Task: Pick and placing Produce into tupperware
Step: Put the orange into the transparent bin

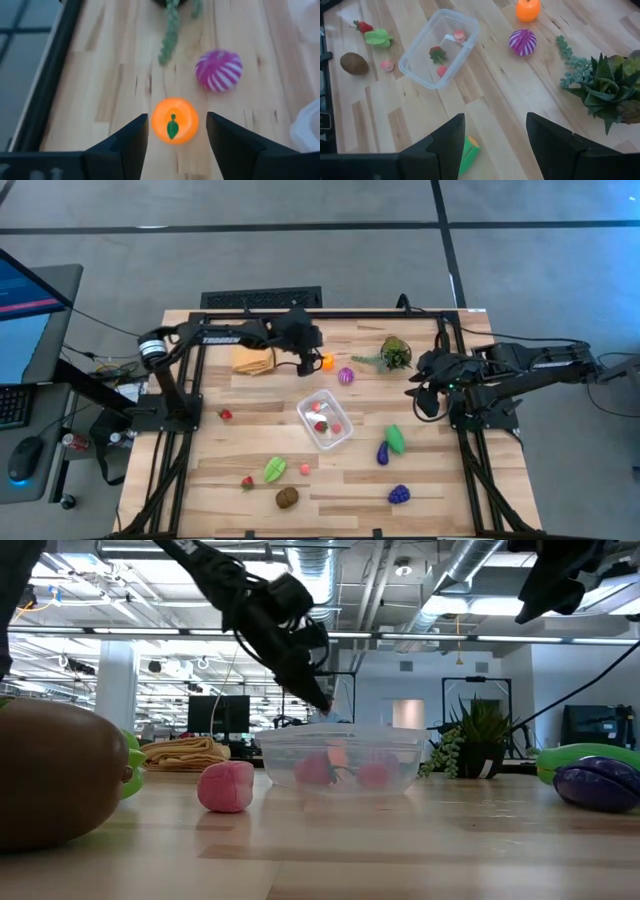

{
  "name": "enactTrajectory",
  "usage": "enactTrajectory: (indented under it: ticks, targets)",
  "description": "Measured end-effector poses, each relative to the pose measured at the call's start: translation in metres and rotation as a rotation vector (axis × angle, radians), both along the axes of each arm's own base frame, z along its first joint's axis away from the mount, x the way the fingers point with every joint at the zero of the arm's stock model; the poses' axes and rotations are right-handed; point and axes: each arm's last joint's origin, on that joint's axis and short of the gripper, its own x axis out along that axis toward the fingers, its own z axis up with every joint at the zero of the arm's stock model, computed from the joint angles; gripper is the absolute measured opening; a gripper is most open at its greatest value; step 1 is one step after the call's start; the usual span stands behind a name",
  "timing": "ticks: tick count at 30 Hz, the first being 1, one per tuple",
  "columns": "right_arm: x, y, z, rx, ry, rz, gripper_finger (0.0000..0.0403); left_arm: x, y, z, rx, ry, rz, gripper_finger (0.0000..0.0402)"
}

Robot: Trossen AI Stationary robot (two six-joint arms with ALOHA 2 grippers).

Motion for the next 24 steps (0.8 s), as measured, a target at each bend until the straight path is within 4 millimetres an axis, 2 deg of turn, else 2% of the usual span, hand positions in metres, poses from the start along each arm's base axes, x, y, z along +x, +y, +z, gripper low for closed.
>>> enactTrajectory:
  ticks: [7,15,24]
  targets:
    - [0.001,0.000,0.001,0.012,-0.010,-0.014,0.0234,0.018,0.018,-0.001,-0.047,0.144,-0.054,0.0249]
    - [0.001,0.000,0.001,-0.003,-0.020,-0.028,0.0234,0.030,0.021,0.002,0.010,0.134,-0.117,0.0296]
    - [0.003,-0.001,0.002,-0.022,-0.039,-0.039,0.0234,0.033,0.017,-0.024,-0.043,0.222,-0.164,0.0314]
